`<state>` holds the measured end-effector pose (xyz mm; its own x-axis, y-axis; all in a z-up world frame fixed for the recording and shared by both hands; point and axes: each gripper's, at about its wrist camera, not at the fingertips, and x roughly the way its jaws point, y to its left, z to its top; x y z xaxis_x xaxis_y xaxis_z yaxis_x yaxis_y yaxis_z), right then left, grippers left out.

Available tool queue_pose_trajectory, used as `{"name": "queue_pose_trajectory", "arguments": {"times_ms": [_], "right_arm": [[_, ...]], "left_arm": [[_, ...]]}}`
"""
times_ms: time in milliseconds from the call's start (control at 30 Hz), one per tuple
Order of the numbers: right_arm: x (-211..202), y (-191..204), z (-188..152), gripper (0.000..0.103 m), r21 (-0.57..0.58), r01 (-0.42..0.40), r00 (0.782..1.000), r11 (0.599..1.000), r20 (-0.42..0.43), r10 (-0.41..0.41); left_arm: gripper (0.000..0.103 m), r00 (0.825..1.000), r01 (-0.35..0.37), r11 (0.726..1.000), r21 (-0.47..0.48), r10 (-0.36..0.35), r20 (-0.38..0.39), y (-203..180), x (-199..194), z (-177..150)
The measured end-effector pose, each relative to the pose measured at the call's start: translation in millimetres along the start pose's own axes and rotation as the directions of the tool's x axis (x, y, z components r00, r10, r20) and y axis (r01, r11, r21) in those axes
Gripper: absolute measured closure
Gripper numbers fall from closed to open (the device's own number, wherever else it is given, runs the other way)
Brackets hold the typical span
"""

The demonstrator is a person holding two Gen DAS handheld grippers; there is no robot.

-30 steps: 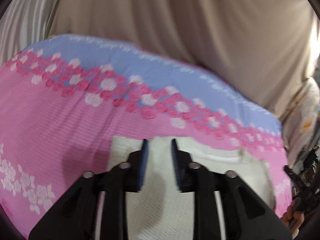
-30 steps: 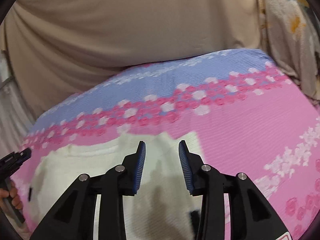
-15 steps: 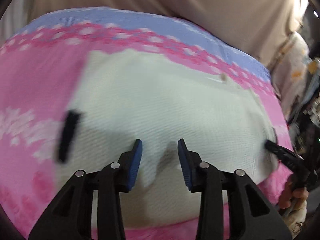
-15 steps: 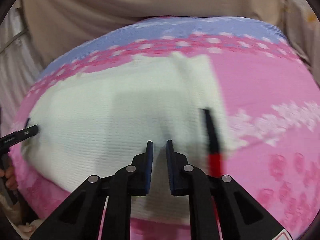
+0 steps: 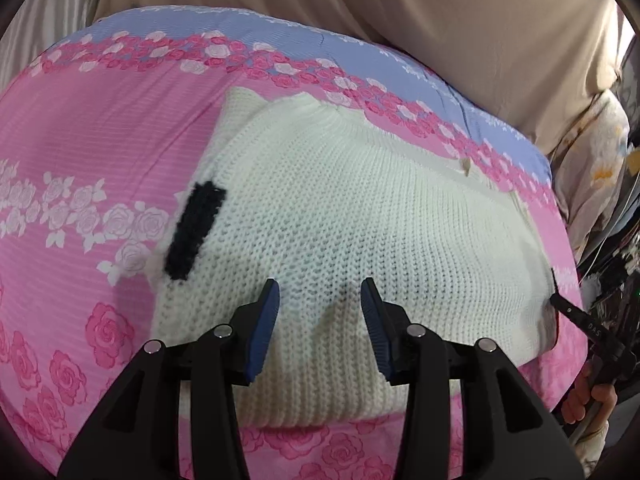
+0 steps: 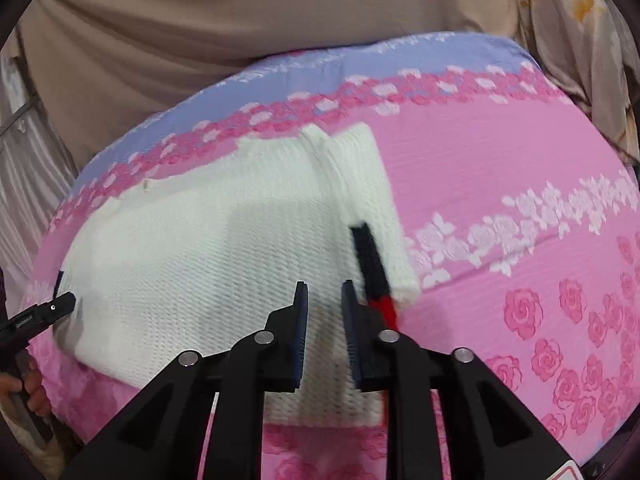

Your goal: Fold small clothes

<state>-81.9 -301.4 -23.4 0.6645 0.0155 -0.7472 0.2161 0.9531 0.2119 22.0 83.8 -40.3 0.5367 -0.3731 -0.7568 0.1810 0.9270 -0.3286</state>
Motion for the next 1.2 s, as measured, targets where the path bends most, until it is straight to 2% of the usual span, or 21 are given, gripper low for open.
{"name": "queue_pose_trajectory", "arguments": {"times_ms": [67,133,167,267,333,400,500,867,1100,1200], "right_arm": [[-5,33,9,0.081,-0.079,-0.04,0.999,0.996,0.024,0.042],[1,65,17,0.081,-0.146,-0.1,0.994,0.984,0.016,0.104],[9,86,21,0.081,-0.183,-0.128,0.991,0.975,0.006,0.131],[29,130,25,0.081,-0.269,-0.153,0.988,0.951,-0.023,0.153],[45,150,28,0.081,-0.292,-0.185,0.983,0.938,-0.06,0.175],[65,162,30,0.081,-0.307,-0.184,0.982,0.934,-0.091,0.163],[92,170,24,0.081,-0.32,-0.14,0.986,0.937,-0.135,0.101],[105,170,25,0.079,-0.322,-0.145,0.986,0.936,-0.121,0.111],[107,171,27,0.078,-0.32,-0.155,0.986,0.935,-0.114,0.124],[108,171,27,0.078,-0.32,-0.157,0.985,0.934,-0.116,0.126]], "left_arm": [[0.061,0.999,-0.003,1.0,-0.021,0.004,0.041,4,-14,4],[0.053,0.996,-0.016,0.999,-0.039,0.019,0.085,9,-27,9],[0.045,0.993,-0.038,0.998,-0.05,0.043,0.11,13,-33,13],[0.039,0.98,-0.113,0.99,-0.088,0.126,0.157,25,-42,25],[0.027,0.969,-0.159,0.979,-0.127,0.18,0.168,36,-43,31],[0.023,0.96,-0.207,0.965,-0.162,0.232,0.158,46,-40,34],[0.023,0.964,-0.215,0.961,-0.175,0.237,0.118,52,-29,35],[0.021,0.977,-0.21,0.971,-0.113,0.212,0.001,32,27,34],[0.011,0.975,-0.218,0.97,-0.109,0.221,0.009,30,38,36],[0.013,0.979,-0.201,0.974,-0.108,0.203,0.013,30,40,39]]}}
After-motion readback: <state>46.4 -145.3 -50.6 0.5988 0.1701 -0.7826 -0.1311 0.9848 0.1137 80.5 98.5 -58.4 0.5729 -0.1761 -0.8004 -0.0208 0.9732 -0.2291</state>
